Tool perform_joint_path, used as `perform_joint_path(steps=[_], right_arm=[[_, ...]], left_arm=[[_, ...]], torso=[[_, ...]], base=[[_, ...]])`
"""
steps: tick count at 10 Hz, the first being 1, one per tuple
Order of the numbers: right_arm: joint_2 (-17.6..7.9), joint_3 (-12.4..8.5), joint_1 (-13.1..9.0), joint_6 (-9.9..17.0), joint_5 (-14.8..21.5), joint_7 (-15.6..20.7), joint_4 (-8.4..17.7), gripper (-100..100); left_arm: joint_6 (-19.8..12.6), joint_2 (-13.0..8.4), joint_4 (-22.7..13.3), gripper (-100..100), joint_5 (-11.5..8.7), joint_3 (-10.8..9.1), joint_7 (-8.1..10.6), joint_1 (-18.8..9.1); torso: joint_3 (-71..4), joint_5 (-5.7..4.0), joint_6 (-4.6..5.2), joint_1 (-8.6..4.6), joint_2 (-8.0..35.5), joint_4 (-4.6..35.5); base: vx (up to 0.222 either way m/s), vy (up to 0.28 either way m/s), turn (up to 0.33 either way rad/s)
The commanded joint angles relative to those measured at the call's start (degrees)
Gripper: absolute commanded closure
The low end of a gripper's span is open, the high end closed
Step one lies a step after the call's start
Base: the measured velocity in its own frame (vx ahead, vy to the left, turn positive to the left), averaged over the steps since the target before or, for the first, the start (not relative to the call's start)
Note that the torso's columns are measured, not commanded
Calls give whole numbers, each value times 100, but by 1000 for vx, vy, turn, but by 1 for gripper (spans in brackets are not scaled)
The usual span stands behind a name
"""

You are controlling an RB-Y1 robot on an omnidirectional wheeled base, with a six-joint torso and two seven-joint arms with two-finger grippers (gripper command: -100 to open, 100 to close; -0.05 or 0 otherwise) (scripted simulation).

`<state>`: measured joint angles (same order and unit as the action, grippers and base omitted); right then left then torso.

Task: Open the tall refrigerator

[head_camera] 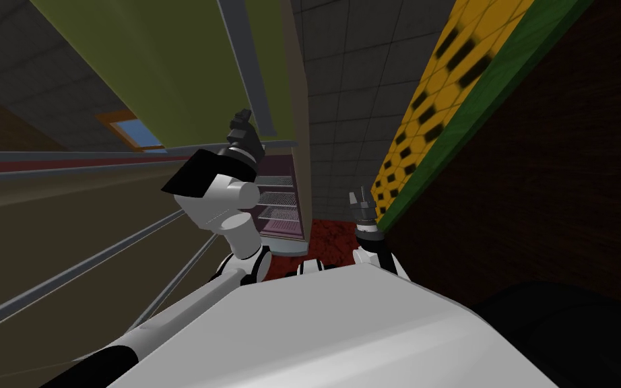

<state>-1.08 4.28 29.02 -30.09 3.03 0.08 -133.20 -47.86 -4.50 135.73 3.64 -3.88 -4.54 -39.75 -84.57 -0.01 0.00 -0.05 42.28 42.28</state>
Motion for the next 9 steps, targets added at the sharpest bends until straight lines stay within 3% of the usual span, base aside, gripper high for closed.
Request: perform_joint_path(steps=[1,2,3,7,8,9], right_arm=[[0,0,0,0,0,0,0,0],[0,0,0,0,0,0,0,0],[0,0,0,0,0,0,0,0],[0,0,1,0,0,0,0,0],[0,0,1,0,0,0,0,0],[0,0,0,0,0,0,0,0]], left_arm=[[-74,286,-26,-100,-13,-13,30,-77],[-88,383,-32,-100,-17,-16,37,-92],[-87,313,-16,-100,-22,-18,31,-79],[-594,289,35,-100,2,-122,32,-555],[-504,301,12,-100,11,-102,32,-499],[-371,303,13,100,-9,-76,32,-344]], torso=[[-1,-1,0,-3,-1,0],[0,-1,0,-2,0,0],[0,0,0,1,0,0],[-10,1,0,5,-15,-5],[-5,1,0,5,-7,-3],[4,2,1,7,9,0]], base=[[2,8,-1],[0,0,0],[0,0,0],[64,-5,4],[36,-3,2],[-35,2,3]])
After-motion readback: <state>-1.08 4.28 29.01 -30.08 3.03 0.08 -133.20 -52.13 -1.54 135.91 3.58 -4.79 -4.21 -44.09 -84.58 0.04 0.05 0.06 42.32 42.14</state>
